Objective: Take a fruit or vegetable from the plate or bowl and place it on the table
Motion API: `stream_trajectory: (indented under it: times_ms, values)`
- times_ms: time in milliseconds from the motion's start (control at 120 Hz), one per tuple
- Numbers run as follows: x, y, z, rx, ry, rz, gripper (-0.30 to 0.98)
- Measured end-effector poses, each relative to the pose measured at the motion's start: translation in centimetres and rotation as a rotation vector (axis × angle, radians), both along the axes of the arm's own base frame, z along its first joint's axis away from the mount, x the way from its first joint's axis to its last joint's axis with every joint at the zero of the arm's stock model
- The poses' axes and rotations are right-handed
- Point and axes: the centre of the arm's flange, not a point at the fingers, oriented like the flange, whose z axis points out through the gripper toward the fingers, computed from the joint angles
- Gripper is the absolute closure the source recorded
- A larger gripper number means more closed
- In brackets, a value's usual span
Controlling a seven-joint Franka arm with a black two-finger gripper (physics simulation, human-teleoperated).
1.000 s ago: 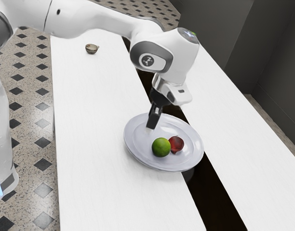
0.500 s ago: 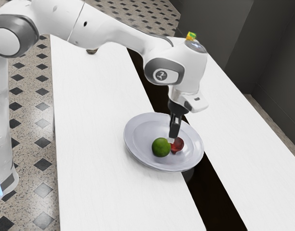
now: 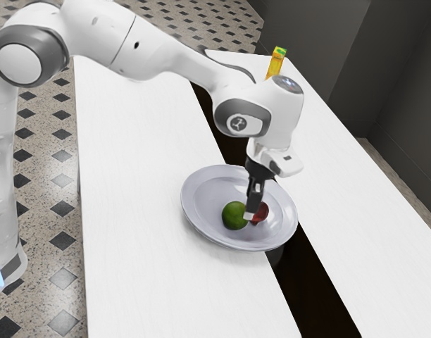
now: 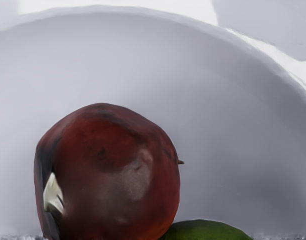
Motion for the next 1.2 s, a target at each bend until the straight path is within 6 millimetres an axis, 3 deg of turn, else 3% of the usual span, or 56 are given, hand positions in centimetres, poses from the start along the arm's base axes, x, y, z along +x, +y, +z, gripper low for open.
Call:
stream_trajectory:
  times_ms: [225, 733, 1200]
  values:
    - [-0.1, 0.2, -1.8, 0.007, 0.064, 0.0, 0.0]
    - [-1.3, -1.6, -2.0, 0.001, 0.121, -0.021, 0.0]
    - [-2.7, -1.6, -2.5, 0.006, 0.235, -0.015, 0.0]
